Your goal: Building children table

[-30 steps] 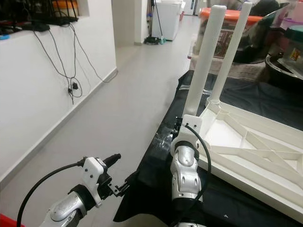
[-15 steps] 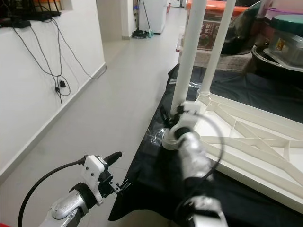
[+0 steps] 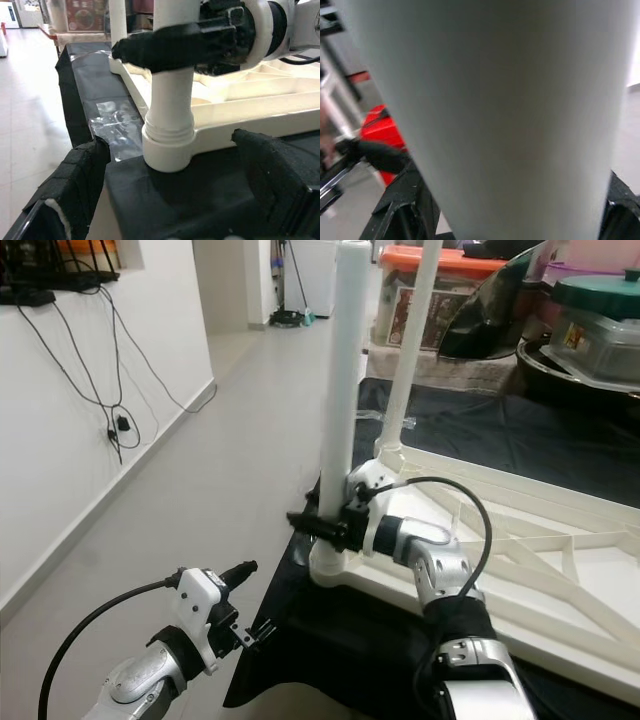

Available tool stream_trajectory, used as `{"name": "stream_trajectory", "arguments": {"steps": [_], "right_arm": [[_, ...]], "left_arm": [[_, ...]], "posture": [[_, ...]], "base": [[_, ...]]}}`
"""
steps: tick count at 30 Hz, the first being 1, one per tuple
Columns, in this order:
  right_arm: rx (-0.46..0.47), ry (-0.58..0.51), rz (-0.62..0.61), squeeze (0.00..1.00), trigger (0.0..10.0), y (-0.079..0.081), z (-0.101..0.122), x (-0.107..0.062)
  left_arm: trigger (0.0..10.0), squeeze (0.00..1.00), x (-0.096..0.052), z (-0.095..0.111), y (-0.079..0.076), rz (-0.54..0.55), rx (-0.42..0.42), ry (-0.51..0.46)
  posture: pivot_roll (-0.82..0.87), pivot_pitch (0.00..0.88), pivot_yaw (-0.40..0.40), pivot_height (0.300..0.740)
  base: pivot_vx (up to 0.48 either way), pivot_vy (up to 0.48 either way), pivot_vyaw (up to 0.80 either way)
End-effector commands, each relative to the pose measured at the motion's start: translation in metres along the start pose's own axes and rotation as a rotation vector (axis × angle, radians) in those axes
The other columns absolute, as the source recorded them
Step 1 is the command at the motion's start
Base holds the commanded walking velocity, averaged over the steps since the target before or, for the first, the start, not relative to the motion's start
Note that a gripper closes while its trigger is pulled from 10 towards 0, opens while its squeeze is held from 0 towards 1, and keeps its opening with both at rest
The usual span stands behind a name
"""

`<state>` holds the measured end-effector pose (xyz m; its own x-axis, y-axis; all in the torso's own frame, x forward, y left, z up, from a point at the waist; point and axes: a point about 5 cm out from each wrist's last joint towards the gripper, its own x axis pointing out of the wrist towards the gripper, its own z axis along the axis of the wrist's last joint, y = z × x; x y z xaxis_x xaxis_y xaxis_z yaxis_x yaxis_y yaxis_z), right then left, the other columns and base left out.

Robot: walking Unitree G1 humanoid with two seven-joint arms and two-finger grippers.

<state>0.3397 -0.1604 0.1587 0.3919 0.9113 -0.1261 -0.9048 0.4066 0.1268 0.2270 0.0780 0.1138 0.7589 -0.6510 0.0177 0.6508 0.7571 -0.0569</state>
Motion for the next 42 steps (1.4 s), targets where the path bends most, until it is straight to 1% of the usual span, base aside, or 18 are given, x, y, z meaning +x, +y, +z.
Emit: {"name": "stream_trajectory", "arguments": {"steps": [1,2,11,12,16,18,19,20,21,22,23,25,36,37,38,39,40,42], "right_arm": [[0.007,0.076,0.101,0.0,10.0,0.007,-0.01,0.009],[-0.018,0.107,0.158,0.0,0.0,0.008,-0.009,0.015],[-0.074,0.138,0.218,0.0,0.0,0.012,-0.008,0.023],[-0.137,0.13,-0.004,0.0,0.0,0.004,-0.014,0.026],[-0.124,0.115,-0.158,0.0,0.0,-0.003,-0.017,0.026],[-0.031,0.083,-0.666,0.0,0.0,-0.026,-0.026,0.014],[-0.031,0.083,-0.666,0.0,0.0,-0.026,-0.026,0.014],[0.008,0.062,-0.88,0.0,0.0,-0.033,-0.029,0.003],[0.008,0.062,-0.88,0.0,0.0,-0.033,-0.029,0.003],[0.073,0.02,-1.109,0.0,0.0,-0.037,-0.032,-0.009],[0.073,0.02,-1.109,0.0,0.0,-0.037,-0.032,-0.009],[0.174,-0.046,-1.377,0.0,0.0,-0.031,-0.039,-0.024],[0.293,-0.145,-1.589,0.0,0.0,0.005,-0.042,-0.008],[0.282,-0.159,-1.527,0.0,10.0,0.007,-0.041,0.003],[0.252,-0.194,-1.453,0.63,10.0,0.009,-0.037,0.011],[0.252,-0.194,-1.453,0.63,10.0,0.009,-0.037,0.011],[0.222,-0.241,-1.358,1.0,10.0,0.012,-0.031,0.021],[0.17,-0.303,-1.293,1.0,10.0,0.013,-0.021,0.027]], "left_arm": [[10.0,0.0,-0.001,-0.004,0.001,0.007,-0.01,0.023],[10.0,0.0,-0.001,-0.004,0.001,0.008,-0.011,0.024],[10.0,0.0,-0.002,-0.005,0.0,0.01,-0.014,0.024],[10.0,0.0,-0.003,-0.005,-0.001,0.006,-0.02,0.026],[10.0,0.0,-0.003,-0.006,-0.001,0.003,-0.023,0.028],[10.0,0.0,-0.003,-0.006,-0.001,-0.004,-0.028,0.031],[10.0,0.0,-0.003,-0.006,-0.001,-0.004,-0.028,0.031],[10.0,0.0,-0.003,-0.007,-0.001,-0.006,-0.029,0.032],[10.0,0.0,-0.003,-0.007,-0.001,-0.006,-0.029,0.032],[10.0,0.0,-0.003,-0.007,-0.001,-0.01,-0.028,0.034],[10.0,0.0,-0.003,-0.007,-0.001,-0.01,-0.028,0.034],[10.0,0.0,-0.004,-0.007,0.0,-0.015,-0.026,0.037],[10.0,0.0,-0.003,-0.006,0.0,-0.009,-0.02,0.035],[10.0,0.0,-0.003,-0.006,0.0,-0.009,-0.02,0.035],[10.0,0.0,-0.003,-0.006,0.0,-0.01,-0.02,0.035],[10.0,0.0,-0.003,-0.006,0.0,-0.01,-0.02,0.035],[10.0,0.0,-0.002,-0.006,0.0,-0.01,-0.02,0.034],[10.0,0.0,-0.001,-0.005,-0.001,-0.008,-0.022,0.031]], "posture": [[0.08,0.0,-0.033,0.74],[0.09,0.0,-0.037,0.74],[0.09,0.0,-0.042,0.74],[0.07,0.0,-0.037,0.74],[0.07,0.0,-0.036,0.74],[0.07,0.0,-0.031,0.74],[0.07,0.0,-0.031,0.74],[0.07,0.0,-0.031,0.74],[0.07,0.0,-0.031,0.74],[0.07,0.0,-0.026,0.74],[0.07,0.0,-0.026,0.74],[0.07,0.0,-0.026,0.74],[0.07,0.0,-0.026,0.74],[0.07,0.0,-0.022,0.74],[0.07,0.0,-0.025,0.74],[0.07,0.0,-0.025,0.74],[0.06,0.0,-0.028,0.74],[0.04,0.0,-0.036,0.74]], "base": [[0.0,0.0,0.0],[0.0,0.0,0.0],[0.0,0.0,0.0],[0.0,0.0,0.0],[0.0,0.0,0.0],[0.0,0.0,0.0],[0.0,0.0,0.0],[0.0,0.0,0.0],[0.0,0.0,0.0],[0.0,0.0,0.0],[0.0,0.0,0.0],[0.0,0.0,0.0],[0.0,0.0,0.0],[0.0,0.0,0.0],[0.0,0.0,0.0],[0.0,0.0,0.0],[0.0,0.0,0.0],[0.0,0.0,0.0]]}}
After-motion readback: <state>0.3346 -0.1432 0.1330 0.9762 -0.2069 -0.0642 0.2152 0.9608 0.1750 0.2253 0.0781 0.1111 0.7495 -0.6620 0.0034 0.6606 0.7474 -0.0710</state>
